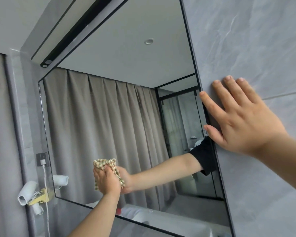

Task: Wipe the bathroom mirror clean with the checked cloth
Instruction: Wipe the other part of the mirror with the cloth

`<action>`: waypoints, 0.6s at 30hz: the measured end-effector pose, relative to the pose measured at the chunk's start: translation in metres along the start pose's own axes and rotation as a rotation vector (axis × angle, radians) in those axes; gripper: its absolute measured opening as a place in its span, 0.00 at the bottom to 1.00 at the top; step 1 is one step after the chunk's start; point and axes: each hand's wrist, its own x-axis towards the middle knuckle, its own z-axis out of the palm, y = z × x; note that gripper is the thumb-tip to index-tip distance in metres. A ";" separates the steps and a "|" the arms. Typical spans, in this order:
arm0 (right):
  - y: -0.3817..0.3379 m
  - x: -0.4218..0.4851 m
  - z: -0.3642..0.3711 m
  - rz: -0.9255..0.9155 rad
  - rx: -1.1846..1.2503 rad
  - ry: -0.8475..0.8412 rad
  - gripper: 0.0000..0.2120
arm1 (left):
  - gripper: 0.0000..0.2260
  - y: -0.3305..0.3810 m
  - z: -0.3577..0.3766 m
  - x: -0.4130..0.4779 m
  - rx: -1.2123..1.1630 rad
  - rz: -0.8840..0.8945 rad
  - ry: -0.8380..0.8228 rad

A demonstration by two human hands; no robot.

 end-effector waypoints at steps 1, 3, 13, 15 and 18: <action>0.000 0.000 0.000 0.000 -0.004 -0.004 0.35 | 0.38 -0.003 0.000 0.005 0.005 -0.007 0.002; 0.001 0.000 -0.001 0.000 -0.005 -0.011 0.35 | 0.37 -0.007 -0.002 0.014 0.009 -0.008 -0.001; 0.001 0.000 0.001 -0.012 0.001 0.050 0.35 | 0.28 -0.057 -0.008 0.054 -0.115 -0.230 0.049; 0.001 0.000 0.004 -0.013 0.006 0.079 0.35 | 0.21 -0.053 -0.010 0.061 -0.169 -0.300 0.067; 0.002 -0.001 0.008 -0.010 0.010 0.103 0.35 | 0.22 -0.027 -0.003 0.087 -0.157 -0.287 0.116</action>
